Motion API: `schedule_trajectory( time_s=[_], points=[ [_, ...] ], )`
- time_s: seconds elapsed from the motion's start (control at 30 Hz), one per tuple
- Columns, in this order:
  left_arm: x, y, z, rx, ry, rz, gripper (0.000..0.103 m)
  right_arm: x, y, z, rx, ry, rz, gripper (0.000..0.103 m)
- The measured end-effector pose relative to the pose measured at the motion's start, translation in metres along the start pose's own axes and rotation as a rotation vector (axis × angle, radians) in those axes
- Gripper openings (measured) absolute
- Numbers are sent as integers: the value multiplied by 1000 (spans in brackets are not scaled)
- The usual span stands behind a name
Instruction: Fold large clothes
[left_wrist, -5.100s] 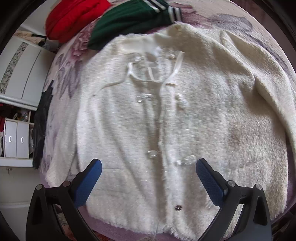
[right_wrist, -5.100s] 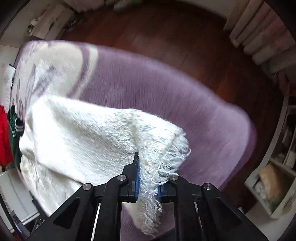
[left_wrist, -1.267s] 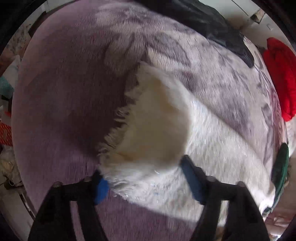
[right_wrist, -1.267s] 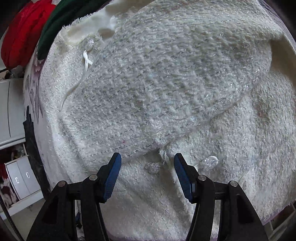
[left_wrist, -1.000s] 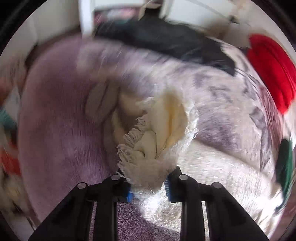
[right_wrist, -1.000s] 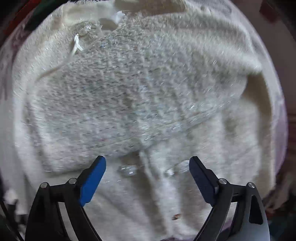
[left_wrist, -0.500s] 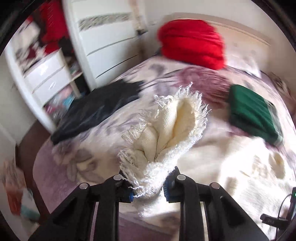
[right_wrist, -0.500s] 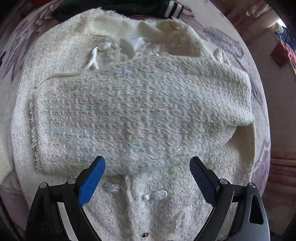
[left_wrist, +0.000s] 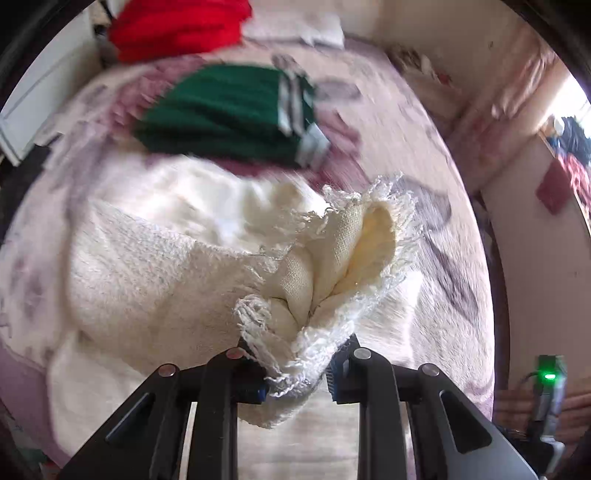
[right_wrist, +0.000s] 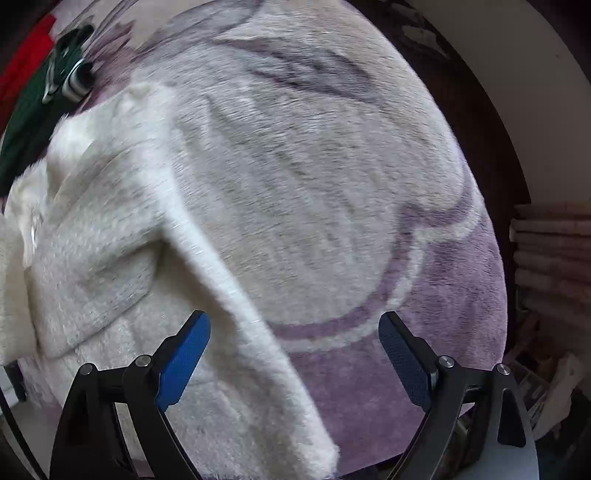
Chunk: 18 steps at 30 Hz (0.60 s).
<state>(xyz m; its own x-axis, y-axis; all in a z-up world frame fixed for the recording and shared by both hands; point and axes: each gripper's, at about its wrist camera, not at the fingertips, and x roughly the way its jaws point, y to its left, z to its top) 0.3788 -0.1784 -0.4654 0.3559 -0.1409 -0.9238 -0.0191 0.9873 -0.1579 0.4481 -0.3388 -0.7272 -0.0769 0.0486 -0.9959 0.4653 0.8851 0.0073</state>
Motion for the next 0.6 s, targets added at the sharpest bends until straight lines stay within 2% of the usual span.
schedule_trajectory(
  time_s=[0.13,0.2,0.23,0.27,0.3,0.37,0.43,0.5,0.6],
  points=[
    [48,-23,0,38,100,38,25,3,-66,18,95,-3,90,94],
    [61,-23,1,51,146,29,42,6,-84,21,122,12,161,94],
    [65,-29,2,57,165,27,60,8,-92,23,134,35,207,94],
    [66,-28,1,58,172,14,70,5,-94,19,146,52,240,94],
    [63,-27,-1,56,170,-8,72,4,-98,16,157,64,279,94],
    [55,-23,2,54,161,-37,76,-16,-81,-3,150,60,352,94],
    [42,-12,5,61,154,-40,83,-28,-70,-8,120,52,439,94],
    [24,10,10,56,133,-31,83,-38,-55,-8,98,44,523,94],
    [6,63,18,29,91,47,83,-45,-13,-5,61,58,632,94]
  ],
)
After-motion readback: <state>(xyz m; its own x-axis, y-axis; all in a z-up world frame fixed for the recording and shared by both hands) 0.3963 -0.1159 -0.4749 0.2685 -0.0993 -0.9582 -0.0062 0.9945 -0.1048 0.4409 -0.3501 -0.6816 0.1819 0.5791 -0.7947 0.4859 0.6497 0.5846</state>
